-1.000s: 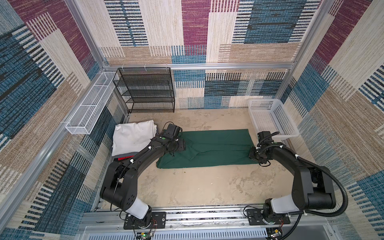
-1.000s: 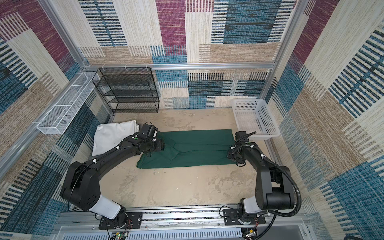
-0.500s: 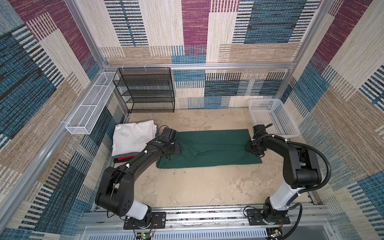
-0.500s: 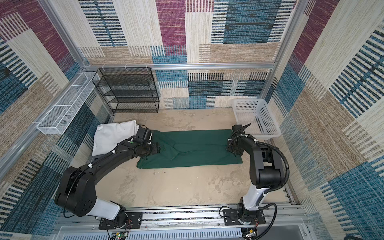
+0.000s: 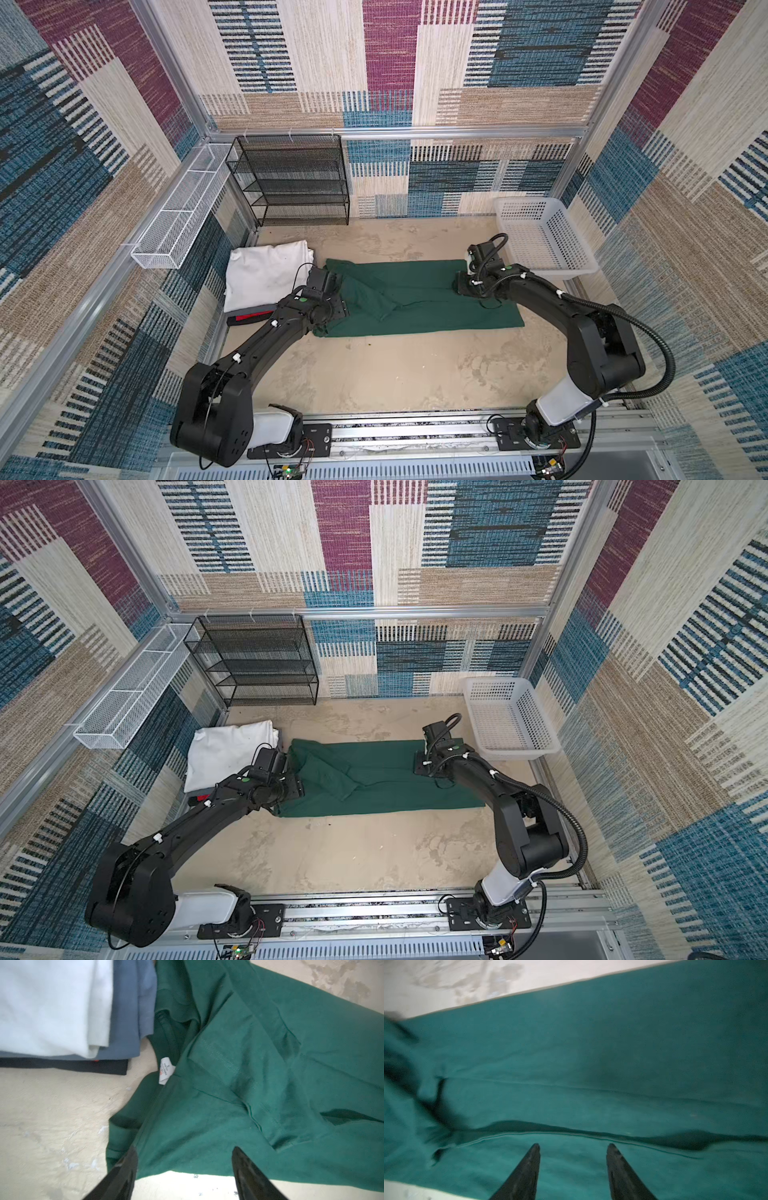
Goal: Fold and stack the t-shirts
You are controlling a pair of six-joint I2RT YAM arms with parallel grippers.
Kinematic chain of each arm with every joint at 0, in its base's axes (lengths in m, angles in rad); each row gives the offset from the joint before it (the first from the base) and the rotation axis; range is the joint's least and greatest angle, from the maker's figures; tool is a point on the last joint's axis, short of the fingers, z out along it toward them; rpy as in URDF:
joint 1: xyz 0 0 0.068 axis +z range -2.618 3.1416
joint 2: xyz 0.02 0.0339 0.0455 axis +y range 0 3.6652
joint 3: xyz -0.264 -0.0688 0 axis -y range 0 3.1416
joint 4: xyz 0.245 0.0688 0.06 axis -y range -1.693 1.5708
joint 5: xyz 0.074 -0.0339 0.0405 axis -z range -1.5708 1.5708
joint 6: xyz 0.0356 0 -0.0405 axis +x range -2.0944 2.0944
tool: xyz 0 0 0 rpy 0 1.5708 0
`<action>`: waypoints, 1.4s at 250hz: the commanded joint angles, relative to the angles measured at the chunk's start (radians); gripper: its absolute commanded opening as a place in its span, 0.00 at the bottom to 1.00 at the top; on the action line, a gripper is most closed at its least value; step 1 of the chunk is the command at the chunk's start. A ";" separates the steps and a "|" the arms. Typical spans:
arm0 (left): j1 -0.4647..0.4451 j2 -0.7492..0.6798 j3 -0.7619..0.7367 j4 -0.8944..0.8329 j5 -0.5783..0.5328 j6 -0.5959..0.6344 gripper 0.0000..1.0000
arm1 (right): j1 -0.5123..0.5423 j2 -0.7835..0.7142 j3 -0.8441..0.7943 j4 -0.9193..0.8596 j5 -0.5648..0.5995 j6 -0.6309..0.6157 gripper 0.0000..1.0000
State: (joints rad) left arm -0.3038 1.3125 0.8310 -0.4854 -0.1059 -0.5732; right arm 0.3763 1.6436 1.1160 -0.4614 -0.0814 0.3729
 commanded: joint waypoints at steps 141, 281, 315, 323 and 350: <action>0.098 0.031 -0.184 0.114 0.060 -0.048 0.42 | 0.403 0.371 0.280 0.024 -0.166 0.009 0.48; 0.117 0.019 -0.181 0.076 0.019 -0.003 0.00 | 0.401 0.423 0.402 -0.011 -0.114 0.011 0.16; 0.117 0.021 -0.186 0.067 0.006 0.006 0.00 | 0.396 0.431 0.444 -0.045 -0.086 0.011 0.09; 0.117 0.021 -0.186 0.065 0.004 0.009 0.00 | 0.392 0.437 0.456 -0.054 -0.088 0.014 0.08; 0.117 0.020 -0.190 0.066 -0.003 0.017 0.00 | 0.371 0.444 0.464 -0.054 -0.117 0.045 0.08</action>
State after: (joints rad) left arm -0.1898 1.3373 0.6495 -0.3969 -0.0803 -0.5903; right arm 0.7654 2.0773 1.5681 -0.5076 -0.1970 0.3817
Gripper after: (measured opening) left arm 0.075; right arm 0.075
